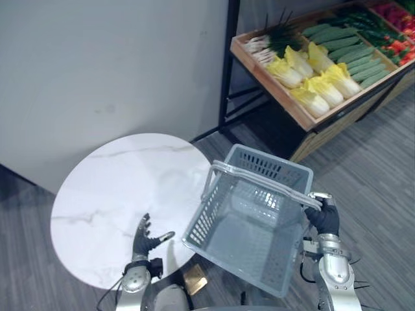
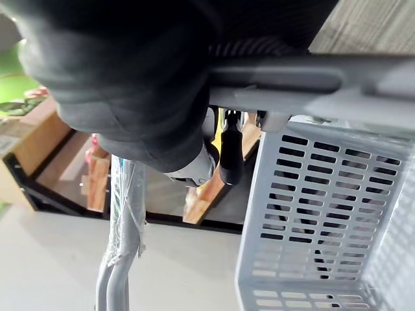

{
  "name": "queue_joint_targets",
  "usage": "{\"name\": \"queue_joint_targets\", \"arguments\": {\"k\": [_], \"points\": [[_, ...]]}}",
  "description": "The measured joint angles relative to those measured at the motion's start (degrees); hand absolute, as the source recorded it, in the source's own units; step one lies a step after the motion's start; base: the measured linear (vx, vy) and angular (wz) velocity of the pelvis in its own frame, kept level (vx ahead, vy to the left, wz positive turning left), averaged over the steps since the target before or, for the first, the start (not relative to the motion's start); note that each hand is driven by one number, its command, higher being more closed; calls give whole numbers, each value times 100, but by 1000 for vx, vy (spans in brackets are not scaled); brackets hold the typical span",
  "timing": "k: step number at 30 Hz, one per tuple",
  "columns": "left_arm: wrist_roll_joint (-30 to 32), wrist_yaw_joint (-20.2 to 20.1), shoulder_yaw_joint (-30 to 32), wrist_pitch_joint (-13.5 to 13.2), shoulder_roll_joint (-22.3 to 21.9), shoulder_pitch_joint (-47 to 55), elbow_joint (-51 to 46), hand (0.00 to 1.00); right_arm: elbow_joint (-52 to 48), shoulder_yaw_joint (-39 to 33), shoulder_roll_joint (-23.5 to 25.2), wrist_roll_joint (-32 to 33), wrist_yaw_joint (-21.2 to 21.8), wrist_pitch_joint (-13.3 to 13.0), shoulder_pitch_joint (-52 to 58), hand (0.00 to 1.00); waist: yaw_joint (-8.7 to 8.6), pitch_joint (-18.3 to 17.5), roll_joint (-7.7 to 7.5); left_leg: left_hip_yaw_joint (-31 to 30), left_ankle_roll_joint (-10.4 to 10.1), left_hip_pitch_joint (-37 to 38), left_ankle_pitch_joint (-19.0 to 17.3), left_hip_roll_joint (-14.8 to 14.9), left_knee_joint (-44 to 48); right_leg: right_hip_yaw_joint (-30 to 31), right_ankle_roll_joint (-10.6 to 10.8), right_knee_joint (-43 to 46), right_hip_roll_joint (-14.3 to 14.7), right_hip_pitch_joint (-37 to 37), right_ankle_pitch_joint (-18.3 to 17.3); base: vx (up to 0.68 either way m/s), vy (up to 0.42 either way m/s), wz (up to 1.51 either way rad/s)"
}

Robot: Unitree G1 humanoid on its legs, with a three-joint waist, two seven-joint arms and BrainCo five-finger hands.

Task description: Pick vegetable in the basket

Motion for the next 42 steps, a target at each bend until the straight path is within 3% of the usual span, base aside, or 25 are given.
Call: {"name": "queue_joint_targets", "arguments": {"k": [2, 4, 5, 7, 8, 9, 11, 12, 13, 15, 19, 22, 25, 26, 28, 30, 32, 33, 35, 36, 37, 38, 39, 40, 42], "points": [[-129, 3, -49, 16, -81, 11, -14, 0, 105, -120, -6, 128, -69, 12, -108, 100, -18, 127, 196, -226, -107, -181, 356, 185, 64, -82, -139, -195, 224, 52, 86, -203, -122, 17], [-155, -4, -92, 16, -76, 10, -108, 0, 98, -200, 23, 272, -115, 11, -57, 100, -106, 154, 165, -641, -71, -111, 966, 113, -249, -316, -315, -231, 160, 99, 160, -261, -127, 44], [-152, -11, -94, 15, -78, 14, -208, 0, 96, -238, 79, 322, -118, 13, -50, 100, -110, 182, 97, -638, -5, -134, 718, 161, -16, -410, -402, -262, 127, 108, 126, -285, -109, 36], [-142, -43, -150, 14, -67, 150, -347, 0, 87, -289, 147, 535, -115, 14, -39, 100, -167, 207, 93, -641, 317, -161, -529, 243, 1703, -466, -463, -204, 77, 83, 202, -264, -59, 4], [-142, -43, -147, 14, -66, 182, -354, 0, 59, -281, 158, 536, -114, 14, -14, 100, -176, 206, 94, -651, 310, -55, -757, 252, 1955, -422, -454, -196, 69, 61, 231, -272, 46, -31], [-145, -39, -142, 12, -68, 236, -370, 0, -57, -275, 185, 549, -114, 11, 46, 100, -177, 181, 128, -734, 203, 339, -1258, 257, 2242, -257, -464, -154, 86, -157, 299, -212, 83, -38], [-144, -40, -143, 12, -69, 246, -368, 0, -75, -298, 206, 640, -108, -2, 48, 100, -199, 126, 176, -740, 168, 598, -1525, 242, 2000, -178, -456, -146, 142, -350, 345, -178, 137, -26], [-139, -37, -145, 11, -84, 251, -368, 0, -78, -382, 222, 751, -98, -4, 51, 100, -297, 34, 315, -646, 64, 868, -1786, 165, 1195, -222, -364, -126, 189, -589, 409, -208, 161, -1], [-118, -37, -152, 23, -32, 156, -307, 0, -23, -479, 383, 774, -103, 11, 85, 100, -341, 79, 139, -537, -105, 939, -1674, 54, 777, -195, -283, -110, 109, -725, 507, -198, 144, -2], [-107, -34, -165, 45, -8, 181, -300, 0, -29, -488, 528, 777, -95, 13, 286, 100, -314, 61, 9, -449, -93, 984, -1598, -53, 744, -83, -149, -280, 34, -681, 747, -98, 93, -21], [93, -34, -273, 41, 69, 133, -303, 0, -29, -466, 607, 850, -80, 12, 380, 100, -341, 40, -26, -68, 32, 1050, -1689, -51, 973, 317, -57, -408, 88, -715, 1007, -71, 95, -52], [110, -32, -335, 30, 67, 84, -303, 0, -29, -327, 607, 849, -85, 13, 316, 100, -325, 52, -42, 500, -8, 1204, -1869, 89, 1143, 818, -76, -526, 354, -889, 1246, -98, 17, -110], [115, -26, -369, 24, 55, 90, -300, 0, 36, -305, 587, 774, -79, 11, 174, 100, -327, 113, -38, 1249, -39, 1563, -2027, 316, 1107, 11, -604, -671, 231, -952, 1150, -86, 18, -152], [118, -26, -416, -2, 92, 73, -296, 0, 220, -307, 569, 734, -86, -11, 83, 100, -337, 130, -30, 1839, -102, 1725, -2077, 458, 1082, -1222, -718, -441, -205, -1128, 1202, -24, -6, -172], [117, -21, -470, -9, 213, 16, -196, 0, 530, -332, 520, 684, -104, -9, -34, 100, -374, 120, -138, 2367, -250, 2003, -2162, 463, 1045, -2363, -743, -76, -686, -1213, 1191, 71, -36, -176], [118, -15, -549, -11, 242, -68, -42, 0, 868, -366, 437, 621, -175, -7, -99, 100, -487, 110, -140, 2548, -389, 2223, -2230, 461, 944, -2500, -693, -19, -622, -1263, 1305, 136, -44, -125], [121, -26, -607, -12, 208, -182, 147, 0, 1114, -468, 366, 623, -217, 9, -111, 100, -682, 74, 27, 2638, -562, 2332, -2158, 497, 782, -2300, -638, 129, -391, -1428, 1276, 284, -95, -74], [123, -35, -638, -12, 124, -267, 285, 0, 1165, -539, 329, 621, -215, 29, -69, 100, -743, 116, 149, 2512, -596, 2452, -2066, 594, 943, -2152, -638, 273, -239, -1483, 1151, 437, -134, -101], [116, -30, -656, -5, 53, -300, 442, 0, 1190, -550, 357, 621, -213, 88, -22, 100, -778, 131, 222, 2133, -304, 2410, -1857, 924, 1838, -1892, -677, 469, 1, -1386, 930, 369, -126, -109], [111, -35, -675, 7, 28, -265, 441, 0, 1164, -547, 365, 631, -211, 108, 53, 100, -761, 144, 245, 1775, 215, 2334, -1387, 1185, 2722, -1684, -725, 460, 181, -1106, 810, 428, -156, -120], [109, -34, -706, 4, 18, -218, 430, 0, 1024, -530, 363, 632, -209, 111, 190, 100, -662, 148, 260, 1229, 462, 2184, -336, 1331, 3519, -1410, -780, 305, 329, -724, 742, 428, -156, -128], [106, -32, -709, -3, -16, -157, 416, 0, 924, -474, 358, 649, -207, 105, 260, 100, -605, 146, 263, 907, 358, 2044, -272, 1338, 3893, -1250, -767, 179, 336, -545, 700, 416, -13, -120], [100, -35, -785, -27, -56, -147, 347, 0, 767, -488, 392, 716, -201, 62, 314, 100, -594, 139, 295, 372, 182, 1522, -796, 1305, 4596, -1053, -758, 49, 369, -334, 549, 384, 80, -95], [99, -36, -823, -30, -83, -134, 267, 0, 717, -461, 391, 755, -195, 34, 313, 100, -575, 146, 279, 10, 191, 965, -1255, 1167, 4917, -861, -787, 32, 346, -170, 382, 525, 127, -91], [98, -34, -832, -28, -102, -88, 253, 0, 676, -393, 380, 755, -187, 30, 370, 100, -418, 165, 244, -171, 291, 344, -1703, 927, 4641, -588, -672, -43, 273, 128, 219, 356, 128, -73]]}}
